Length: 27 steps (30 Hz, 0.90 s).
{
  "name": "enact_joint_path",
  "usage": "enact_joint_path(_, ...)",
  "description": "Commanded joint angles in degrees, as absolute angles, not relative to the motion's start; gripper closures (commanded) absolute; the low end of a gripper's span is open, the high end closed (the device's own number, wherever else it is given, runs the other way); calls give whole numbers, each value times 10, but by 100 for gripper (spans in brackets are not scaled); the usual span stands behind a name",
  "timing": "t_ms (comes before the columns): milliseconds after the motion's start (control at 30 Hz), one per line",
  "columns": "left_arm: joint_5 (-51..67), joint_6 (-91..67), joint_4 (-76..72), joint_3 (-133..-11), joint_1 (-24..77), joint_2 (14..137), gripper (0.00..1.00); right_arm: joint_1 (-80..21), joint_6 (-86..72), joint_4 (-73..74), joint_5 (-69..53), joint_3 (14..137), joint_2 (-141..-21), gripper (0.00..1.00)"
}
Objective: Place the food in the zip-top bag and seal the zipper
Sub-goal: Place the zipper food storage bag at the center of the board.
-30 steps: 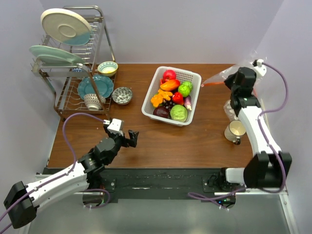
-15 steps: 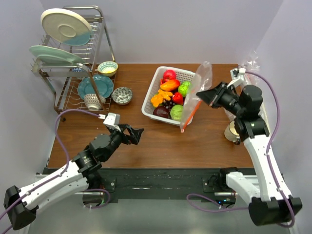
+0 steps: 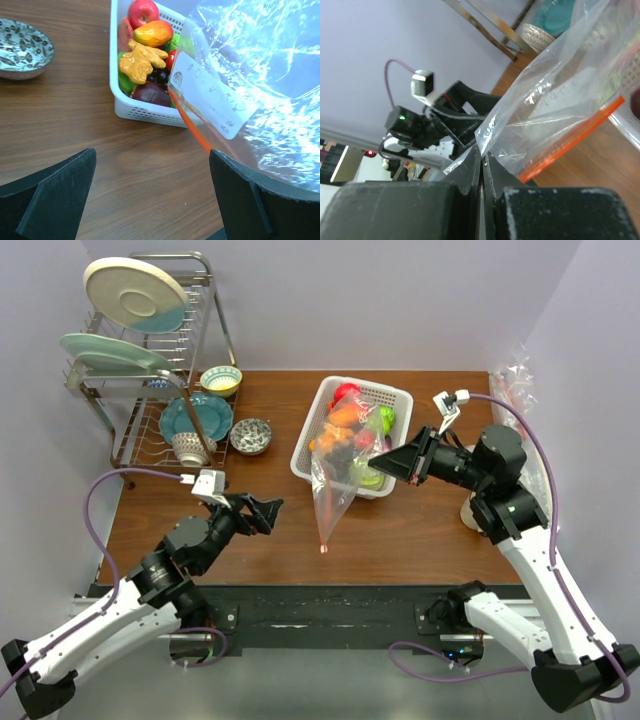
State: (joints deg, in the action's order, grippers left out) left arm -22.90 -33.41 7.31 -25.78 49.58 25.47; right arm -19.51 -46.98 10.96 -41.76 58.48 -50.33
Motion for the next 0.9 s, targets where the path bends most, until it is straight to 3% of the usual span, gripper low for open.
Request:
enact_joint_path(0,-260,-324,116,-280,498,230,0,-197,-374,231,-323,590,-511,88)
enact_joint_path(100,-252,-321,121,-272,497,228,0,-197,-302,381,-143,593,-512,58)
enact_joint_path(133,-242,-319,117,-270,497,230,0,-197,-301,418,-31,587,-507,37)
enact_joint_path(200,-229,-311,107,-266,497,245,0,-196,-299,438,38,570,-495,17)
enact_joint_path(300,-205,-300,97,-267,498,280,0,-197,-283,425,62,559,-467,14)
enact_joint_path(633,-199,-305,63,-264,497,353,0,-196,-259,337,-169,505,-503,23)
enact_joint_path(867,-86,-268,48,-310,500,418,0,-197,-273,302,-151,468,-499,23)
